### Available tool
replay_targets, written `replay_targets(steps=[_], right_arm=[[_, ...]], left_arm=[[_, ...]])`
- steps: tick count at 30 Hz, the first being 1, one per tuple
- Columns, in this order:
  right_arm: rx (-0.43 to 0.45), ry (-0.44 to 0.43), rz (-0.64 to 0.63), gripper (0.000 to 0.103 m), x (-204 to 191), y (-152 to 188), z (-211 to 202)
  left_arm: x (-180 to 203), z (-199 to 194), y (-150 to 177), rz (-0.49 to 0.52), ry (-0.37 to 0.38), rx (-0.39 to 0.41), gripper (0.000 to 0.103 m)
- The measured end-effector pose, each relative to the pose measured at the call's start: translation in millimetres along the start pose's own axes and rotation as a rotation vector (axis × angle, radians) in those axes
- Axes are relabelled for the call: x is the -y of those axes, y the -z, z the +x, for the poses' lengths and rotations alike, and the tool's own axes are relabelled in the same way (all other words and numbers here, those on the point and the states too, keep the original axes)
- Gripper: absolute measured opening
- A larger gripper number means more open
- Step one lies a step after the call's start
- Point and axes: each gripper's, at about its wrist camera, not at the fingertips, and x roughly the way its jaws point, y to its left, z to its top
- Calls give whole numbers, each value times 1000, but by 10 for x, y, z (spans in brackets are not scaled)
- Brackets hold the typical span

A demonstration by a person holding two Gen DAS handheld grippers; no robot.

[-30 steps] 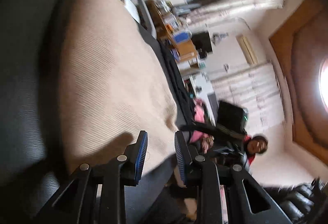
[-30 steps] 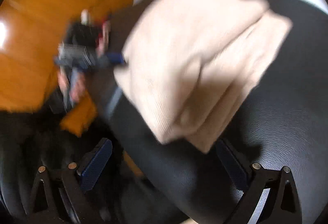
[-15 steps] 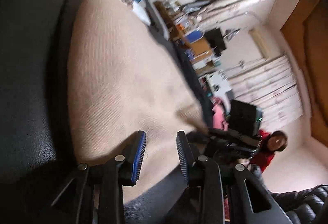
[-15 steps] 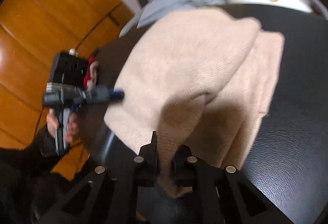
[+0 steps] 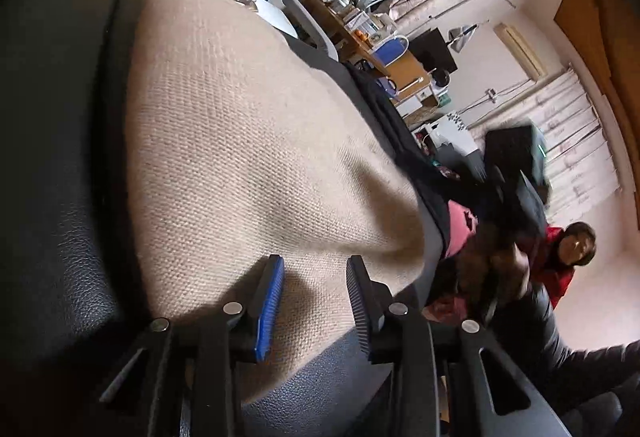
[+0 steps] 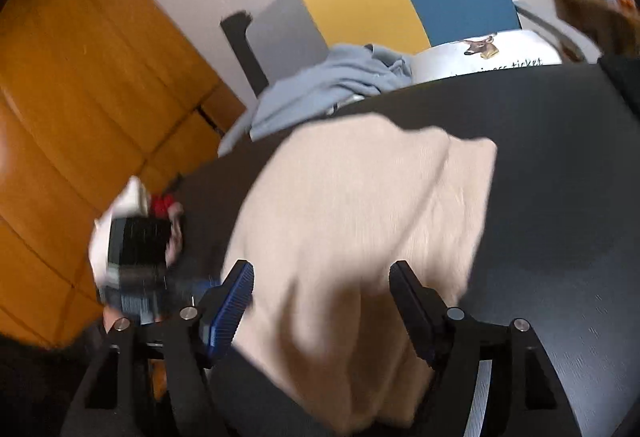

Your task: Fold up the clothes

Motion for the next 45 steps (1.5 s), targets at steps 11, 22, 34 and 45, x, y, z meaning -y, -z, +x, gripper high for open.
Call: replay_targets(steps=[11, 22, 34, 45], right_arm=[[27, 42, 79, 10, 45, -387, 448], [86, 194, 129, 8, 669, -135, 469], [66, 194, -238, 33, -241, -290, 110], [-24, 307, -240, 29, 250, 601, 219]], left_arm=[[229, -52, -59, 140, -33, 101, 37], [44, 209, -82, 86, -56, -36, 30], [97, -325, -725, 220, -172, 158, 39], [92, 391, -983, 241, -313, 66, 35]])
